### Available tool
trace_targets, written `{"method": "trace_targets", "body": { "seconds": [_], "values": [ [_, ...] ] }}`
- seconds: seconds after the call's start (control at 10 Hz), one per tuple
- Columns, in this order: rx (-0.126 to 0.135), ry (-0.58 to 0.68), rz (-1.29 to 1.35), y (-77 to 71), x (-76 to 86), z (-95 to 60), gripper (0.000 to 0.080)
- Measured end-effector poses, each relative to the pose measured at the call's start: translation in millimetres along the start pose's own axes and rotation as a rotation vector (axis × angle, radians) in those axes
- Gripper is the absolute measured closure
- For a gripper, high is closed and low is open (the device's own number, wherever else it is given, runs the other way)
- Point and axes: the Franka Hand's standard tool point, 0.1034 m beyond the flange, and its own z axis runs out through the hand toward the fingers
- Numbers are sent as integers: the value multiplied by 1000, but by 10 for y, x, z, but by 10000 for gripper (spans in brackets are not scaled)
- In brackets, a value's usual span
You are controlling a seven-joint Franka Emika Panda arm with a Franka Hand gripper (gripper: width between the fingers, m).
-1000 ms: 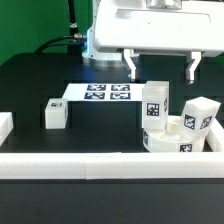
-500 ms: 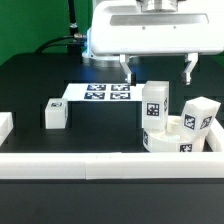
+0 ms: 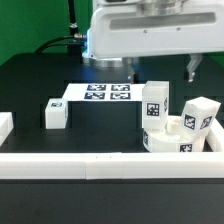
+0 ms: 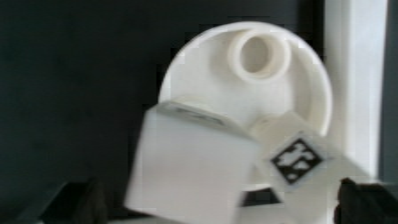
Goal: Assemble stool
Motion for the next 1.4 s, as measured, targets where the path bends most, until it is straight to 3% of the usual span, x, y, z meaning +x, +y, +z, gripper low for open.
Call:
{"method": "trace_targets", "body": {
  "seconds": [0.1, 0.7, 1.4],
  "values": [
    [-3, 3, 5, 97, 24, 30, 151],
    [-6, 0, 160, 95, 15, 54, 151],
    [-12, 35, 156, 94, 76, 88, 151]
  ]
}}
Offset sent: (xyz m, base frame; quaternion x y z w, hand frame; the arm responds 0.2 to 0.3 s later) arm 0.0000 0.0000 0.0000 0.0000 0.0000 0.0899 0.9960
